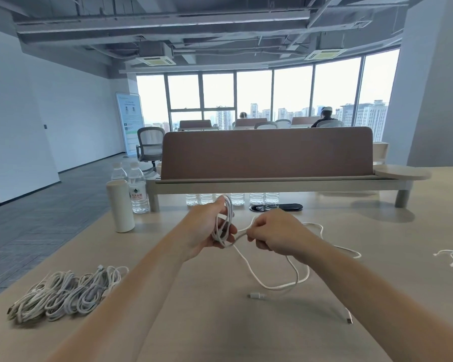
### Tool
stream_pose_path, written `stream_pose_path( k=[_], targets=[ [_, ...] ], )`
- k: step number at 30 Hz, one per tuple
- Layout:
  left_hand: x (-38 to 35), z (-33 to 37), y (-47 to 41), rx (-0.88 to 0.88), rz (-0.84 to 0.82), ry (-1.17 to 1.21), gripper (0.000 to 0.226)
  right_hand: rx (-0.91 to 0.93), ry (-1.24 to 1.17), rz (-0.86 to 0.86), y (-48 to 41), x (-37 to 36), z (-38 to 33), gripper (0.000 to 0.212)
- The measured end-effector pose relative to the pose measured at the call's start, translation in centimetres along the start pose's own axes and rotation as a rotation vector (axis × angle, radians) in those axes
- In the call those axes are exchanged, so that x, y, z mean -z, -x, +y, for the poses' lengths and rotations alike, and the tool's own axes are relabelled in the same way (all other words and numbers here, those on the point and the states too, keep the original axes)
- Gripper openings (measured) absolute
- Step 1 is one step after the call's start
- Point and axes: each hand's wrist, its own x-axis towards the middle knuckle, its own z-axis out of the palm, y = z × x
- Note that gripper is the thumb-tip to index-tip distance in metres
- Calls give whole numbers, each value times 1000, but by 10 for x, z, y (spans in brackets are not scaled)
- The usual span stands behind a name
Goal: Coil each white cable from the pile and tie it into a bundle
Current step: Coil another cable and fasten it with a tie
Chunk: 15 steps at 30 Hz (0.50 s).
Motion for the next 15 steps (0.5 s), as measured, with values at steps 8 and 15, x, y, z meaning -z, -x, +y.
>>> stream_pose_path(
  k=[8, 15],
  targets=[
    [-7, -1, 2, 23, -42, -57, 47, 8, 46, 81, -1, 0, -10, 29],
    [-10, -3, 3, 16, -105, -86, 51, -6, 91, 155, -3, -5, -14, 41]
  ],
)
